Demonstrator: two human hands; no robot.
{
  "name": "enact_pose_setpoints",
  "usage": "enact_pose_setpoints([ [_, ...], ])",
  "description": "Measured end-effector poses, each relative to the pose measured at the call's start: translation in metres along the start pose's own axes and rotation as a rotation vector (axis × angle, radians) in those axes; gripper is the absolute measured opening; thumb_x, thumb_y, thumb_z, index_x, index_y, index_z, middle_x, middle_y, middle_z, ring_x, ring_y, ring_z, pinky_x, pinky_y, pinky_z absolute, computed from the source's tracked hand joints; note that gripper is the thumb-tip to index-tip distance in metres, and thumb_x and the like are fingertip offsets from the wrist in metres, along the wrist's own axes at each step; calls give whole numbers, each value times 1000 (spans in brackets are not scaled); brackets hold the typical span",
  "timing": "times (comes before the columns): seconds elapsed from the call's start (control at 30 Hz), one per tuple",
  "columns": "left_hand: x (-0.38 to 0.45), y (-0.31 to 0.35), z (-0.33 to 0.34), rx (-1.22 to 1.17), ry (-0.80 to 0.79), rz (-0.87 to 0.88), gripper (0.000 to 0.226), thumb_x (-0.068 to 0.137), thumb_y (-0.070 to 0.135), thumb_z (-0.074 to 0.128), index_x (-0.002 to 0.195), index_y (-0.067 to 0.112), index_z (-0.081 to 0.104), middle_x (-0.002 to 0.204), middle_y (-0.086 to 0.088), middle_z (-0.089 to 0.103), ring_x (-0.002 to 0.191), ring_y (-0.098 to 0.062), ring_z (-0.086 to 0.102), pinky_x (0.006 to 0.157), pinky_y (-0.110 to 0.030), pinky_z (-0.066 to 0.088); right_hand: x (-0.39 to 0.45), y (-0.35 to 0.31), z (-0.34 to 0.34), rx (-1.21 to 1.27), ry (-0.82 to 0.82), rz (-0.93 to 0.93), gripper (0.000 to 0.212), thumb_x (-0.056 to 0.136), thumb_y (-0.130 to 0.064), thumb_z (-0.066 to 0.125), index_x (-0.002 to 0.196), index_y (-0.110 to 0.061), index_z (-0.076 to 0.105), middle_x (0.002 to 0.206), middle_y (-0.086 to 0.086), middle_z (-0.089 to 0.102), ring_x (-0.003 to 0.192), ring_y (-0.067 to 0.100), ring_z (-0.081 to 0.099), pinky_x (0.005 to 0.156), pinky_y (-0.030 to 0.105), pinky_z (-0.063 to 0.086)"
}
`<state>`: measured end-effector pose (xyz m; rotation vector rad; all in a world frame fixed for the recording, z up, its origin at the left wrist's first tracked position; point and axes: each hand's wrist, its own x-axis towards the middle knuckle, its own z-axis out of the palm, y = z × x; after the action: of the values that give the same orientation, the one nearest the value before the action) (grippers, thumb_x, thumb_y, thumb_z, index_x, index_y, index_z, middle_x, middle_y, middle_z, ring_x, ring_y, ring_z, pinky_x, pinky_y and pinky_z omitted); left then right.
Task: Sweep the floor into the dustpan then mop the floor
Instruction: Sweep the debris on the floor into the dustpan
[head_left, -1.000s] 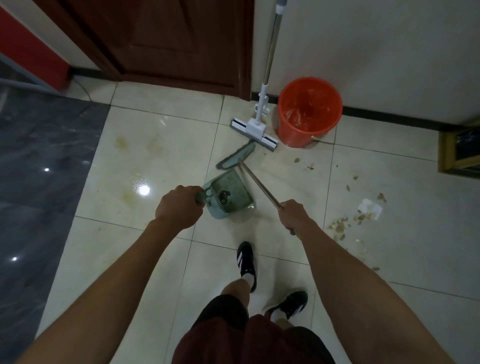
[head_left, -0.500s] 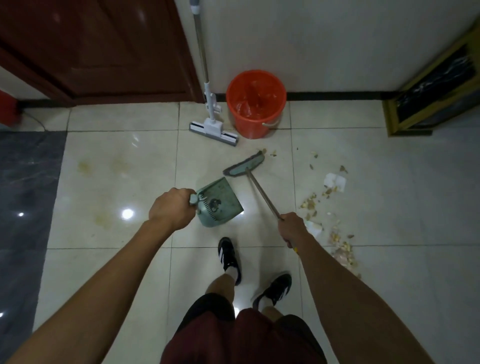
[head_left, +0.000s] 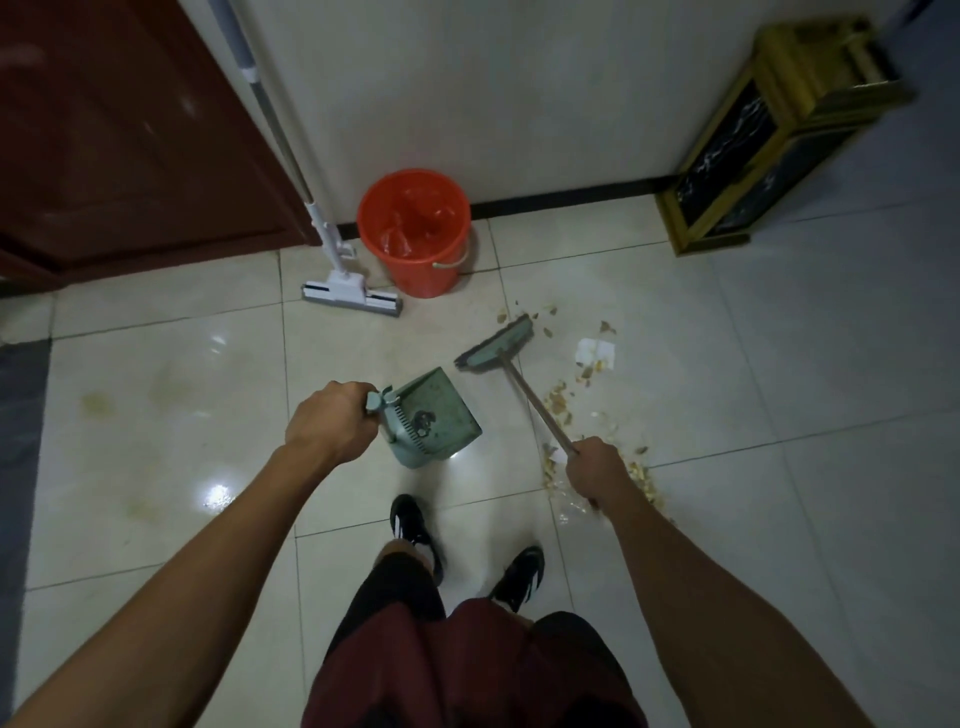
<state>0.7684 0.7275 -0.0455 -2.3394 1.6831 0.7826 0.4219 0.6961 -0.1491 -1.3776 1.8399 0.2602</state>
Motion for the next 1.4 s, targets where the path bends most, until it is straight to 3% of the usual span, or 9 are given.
enact_pose_setpoints([
  [0.33, 81, -7, -39, -29, -14, 47, 13, 88, 26, 57, 94, 28, 68, 90, -7, 70, 79, -32, 65, 70, -38, 58, 62, -77, -20, -41, 52, -56, 30, 96, -29, 49, 107, -10, 68, 83, 4, 63, 73, 25, 61, 68, 32, 55],
  [0.47, 120, -22, -62, -49, -20, 58, 11, 90, 26, 60, 96, 27, 69, 87, -3, 69, 75, -28, 63, 64, -33, 52, 98, -135, -27, -36, -13, -42, 31, 88, -24, 51, 112, -11, 65, 96, 10, 66, 83, 31, 66, 67, 33, 55],
  [0.63, 163, -36, -83, -45, -32, 82, 12, 92, 24, 61, 101, 28, 69, 89, -4, 69, 76, -27, 61, 64, -32, 51, 136, -190, -36, -119, -70, -78, 30, 90, -16, 51, 118, -9, 60, 102, 13, 66, 81, 29, 62, 55, 24, 43],
  [0.77, 187, -41, -91, -46, -37, 97, 14, 91, 26, 61, 103, 29, 69, 89, -3, 70, 75, -27, 63, 63, -32, 54, 152, -218, -33, -225, -51, -88, 33, 96, -16, 45, 126, -10, 57, 116, 14, 65, 100, 33, 66, 75, 33, 53],
  [0.87, 198, -38, -91, -22, -49, 118, 13, 92, 26, 59, 102, 29, 68, 88, -2, 68, 73, -25, 63, 58, -29, 48, 155, -229, -29, -324, 2, -65, 31, 99, -14, 46, 125, -6, 59, 111, 13, 67, 98, 30, 68, 68, 31, 48],
  [1.07, 205, -22, -88, 9, -54, 160, 13, 90, 27, 60, 101, 29, 68, 89, -5, 69, 75, -29, 64, 65, -35, 56, 145, -215, -35, -365, 6, 26, 31, 97, -12, 47, 123, -3, 61, 109, 12, 68, 99, 29, 69, 74, 34, 52],
  [1.23, 194, 2, -81, 38, -71, 188, 11, 90, 25, 61, 97, 30, 68, 85, -2, 68, 74, -27, 64, 66, -37, 58, 117, -155, -38, -302, 24, 142, 33, 98, -17, 46, 123, -7, 63, 111, 11, 69, 103, 30, 68, 88, 41, 56],
  [1.4, 167, 35, -64, 122, -91, 249, 17, 88, 22, 58, 98, 29, 68, 88, -4, 68, 76, -29, 64, 63, -34, 53, 76, -94, -35, -243, 22, 210, 29, 96, -14, 50, 120, -6, 64, 110, 11, 69, 102, 30, 69, 87, 41, 57],
])
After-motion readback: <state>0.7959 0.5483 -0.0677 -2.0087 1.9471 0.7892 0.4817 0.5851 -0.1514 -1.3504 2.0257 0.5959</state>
